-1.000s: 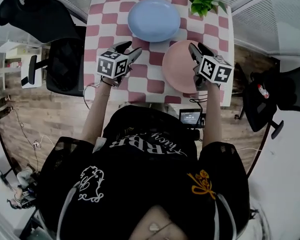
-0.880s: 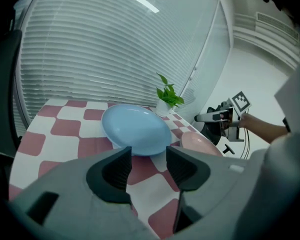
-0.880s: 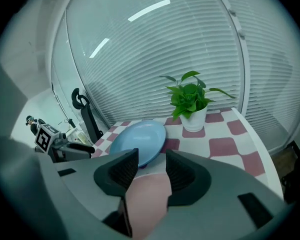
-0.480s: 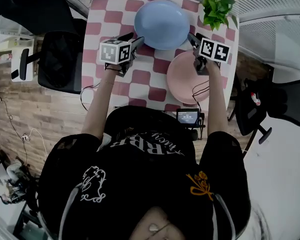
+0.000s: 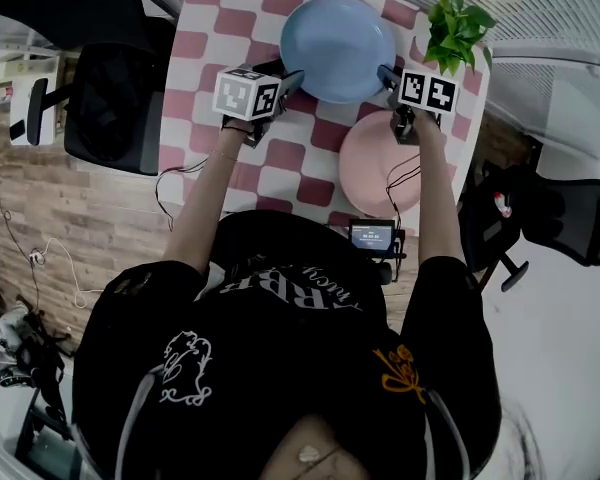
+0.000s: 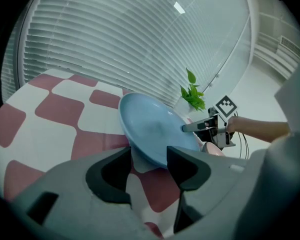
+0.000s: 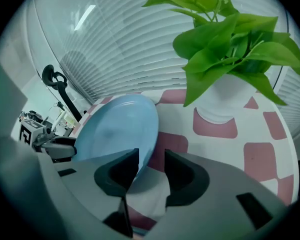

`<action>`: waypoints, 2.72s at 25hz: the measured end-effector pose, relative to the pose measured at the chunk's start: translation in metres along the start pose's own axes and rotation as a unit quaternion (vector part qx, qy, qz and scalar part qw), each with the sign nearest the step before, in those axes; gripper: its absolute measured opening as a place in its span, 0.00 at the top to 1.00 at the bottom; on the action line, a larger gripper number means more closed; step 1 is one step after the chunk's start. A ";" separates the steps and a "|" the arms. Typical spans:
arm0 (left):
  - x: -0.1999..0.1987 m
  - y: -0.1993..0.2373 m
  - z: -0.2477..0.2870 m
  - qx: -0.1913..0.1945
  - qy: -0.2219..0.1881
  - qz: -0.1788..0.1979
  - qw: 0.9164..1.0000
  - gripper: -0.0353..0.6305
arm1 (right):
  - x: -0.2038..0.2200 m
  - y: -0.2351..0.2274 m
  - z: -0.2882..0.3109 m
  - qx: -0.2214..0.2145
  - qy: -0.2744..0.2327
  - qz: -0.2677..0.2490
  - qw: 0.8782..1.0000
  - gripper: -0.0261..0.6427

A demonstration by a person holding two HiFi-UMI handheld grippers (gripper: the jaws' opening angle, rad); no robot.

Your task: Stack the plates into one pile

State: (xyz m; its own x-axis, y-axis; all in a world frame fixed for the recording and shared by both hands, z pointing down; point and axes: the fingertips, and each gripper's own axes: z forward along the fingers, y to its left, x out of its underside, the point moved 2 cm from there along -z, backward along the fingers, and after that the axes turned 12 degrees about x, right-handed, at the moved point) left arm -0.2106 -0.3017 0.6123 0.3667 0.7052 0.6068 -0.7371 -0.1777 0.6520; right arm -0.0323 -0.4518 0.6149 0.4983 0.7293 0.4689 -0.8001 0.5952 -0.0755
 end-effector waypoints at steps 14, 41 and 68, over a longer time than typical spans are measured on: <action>-0.005 -0.011 -0.009 0.013 0.006 0.065 0.998 0.62 | -0.003 0.013 -0.008 0.009 -0.007 0.000 1.000 0.85; 0.105 -0.204 -0.001 -0.004 0.018 0.084 0.996 0.62 | 0.141 -0.069 -0.169 -0.047 -0.060 0.087 0.993 0.87; 0.159 -0.248 0.025 -0.069 -0.001 0.038 0.997 0.62 | 0.230 -0.114 -0.178 -0.057 -0.062 0.057 0.995 0.78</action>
State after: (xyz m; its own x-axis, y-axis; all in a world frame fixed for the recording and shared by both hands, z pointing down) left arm 0.0449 -0.1622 0.5586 0.3088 0.6918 0.6528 -0.8338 -0.1334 0.5358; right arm 0.2329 -0.2913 0.5747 0.3559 0.7513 0.5558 -0.8023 0.5506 -0.2305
